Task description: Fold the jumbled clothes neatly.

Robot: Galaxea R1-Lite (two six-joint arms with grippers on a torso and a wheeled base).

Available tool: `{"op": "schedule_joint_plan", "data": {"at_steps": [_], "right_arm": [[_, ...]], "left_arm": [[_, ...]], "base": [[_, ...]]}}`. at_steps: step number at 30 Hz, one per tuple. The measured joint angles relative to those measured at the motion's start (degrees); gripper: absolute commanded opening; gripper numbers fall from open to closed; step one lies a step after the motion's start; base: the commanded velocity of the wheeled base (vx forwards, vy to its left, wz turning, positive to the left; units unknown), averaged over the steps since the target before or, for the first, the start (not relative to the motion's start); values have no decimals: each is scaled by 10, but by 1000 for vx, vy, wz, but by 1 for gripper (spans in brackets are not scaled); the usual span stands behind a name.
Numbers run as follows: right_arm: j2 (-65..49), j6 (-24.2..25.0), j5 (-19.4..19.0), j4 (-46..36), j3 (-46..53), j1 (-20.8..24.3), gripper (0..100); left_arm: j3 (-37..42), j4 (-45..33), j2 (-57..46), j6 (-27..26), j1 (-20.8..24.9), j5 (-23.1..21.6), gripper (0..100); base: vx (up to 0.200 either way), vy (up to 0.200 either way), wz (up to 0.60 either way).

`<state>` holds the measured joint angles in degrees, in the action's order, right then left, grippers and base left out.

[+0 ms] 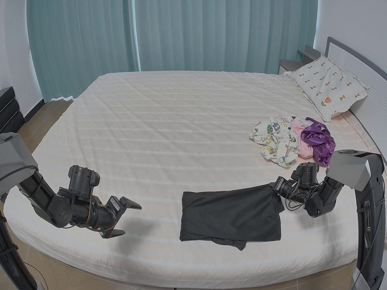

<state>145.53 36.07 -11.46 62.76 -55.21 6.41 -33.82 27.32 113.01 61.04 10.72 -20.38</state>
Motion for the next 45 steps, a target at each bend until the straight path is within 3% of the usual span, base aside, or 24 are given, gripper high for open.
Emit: {"op": "schedule_joint_plan", "data": {"at_steps": [7, 8, 15, 21, 31, 38, 45], "right_arm": [[1, 15, 2, 2, 0, -5, 0], [1, 15, 1, 1, 1, -5, 100], [-10, 16, 4, 0, 21, -7, 100], [-56, 28, 29, 13, 88, -8, 100], [-119, 138, 52, 138, 240, -6, 100], [-102, 179, 48, 208, 285, -5, 100], [-80, 183, 48, 224, 292, -5, 100]], "left_arm": [[0, 0, 0, 0, 0, 0, 100], [0, 0, 0, 0, 0, 0, 100], [0, 0, 0, 0, 0, 0, 100], [-4, 3, -1, 1, 3, 0, 100], [-7, 23, -2, 9, 31, 3, 100], [-21, 24, 4, 12, 68, 60, 100], [-61, 21, 28, 11, 93, 74, 100]], "base": [[0, 0, 0], [0, 0, 0], [0, 0, 0], [0, 0, 0], [0, -120, 0], [0, -200, 0], [0, -57, 0]]}}
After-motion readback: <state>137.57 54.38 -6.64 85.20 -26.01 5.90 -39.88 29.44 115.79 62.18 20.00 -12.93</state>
